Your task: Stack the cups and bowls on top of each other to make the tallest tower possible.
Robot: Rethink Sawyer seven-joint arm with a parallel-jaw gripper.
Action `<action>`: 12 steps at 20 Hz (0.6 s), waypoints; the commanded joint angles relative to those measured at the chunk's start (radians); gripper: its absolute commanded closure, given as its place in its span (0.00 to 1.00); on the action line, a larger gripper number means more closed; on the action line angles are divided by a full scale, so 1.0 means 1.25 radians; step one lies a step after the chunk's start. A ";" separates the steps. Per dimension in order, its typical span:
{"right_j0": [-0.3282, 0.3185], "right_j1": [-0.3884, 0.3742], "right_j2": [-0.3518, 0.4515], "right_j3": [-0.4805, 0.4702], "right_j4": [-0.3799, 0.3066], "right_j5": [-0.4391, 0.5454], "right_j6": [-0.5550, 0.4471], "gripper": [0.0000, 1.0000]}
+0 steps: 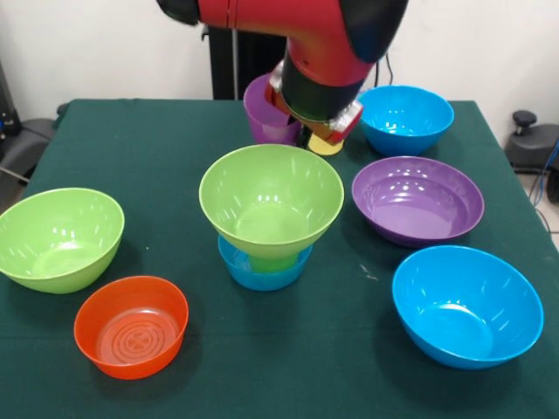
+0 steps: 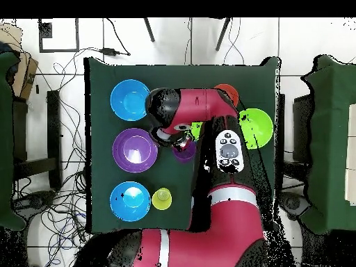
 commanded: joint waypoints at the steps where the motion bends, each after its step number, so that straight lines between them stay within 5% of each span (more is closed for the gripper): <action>1: 0.011 -0.054 0.019 0.058 0.013 -0.040 0.012 1.00; 6: 0.012 -0.114 0.010 0.073 0.024 0.012 -0.008 1.00; 12: 0.005 -0.116 0.008 0.058 0.022 0.037 -0.023 1.00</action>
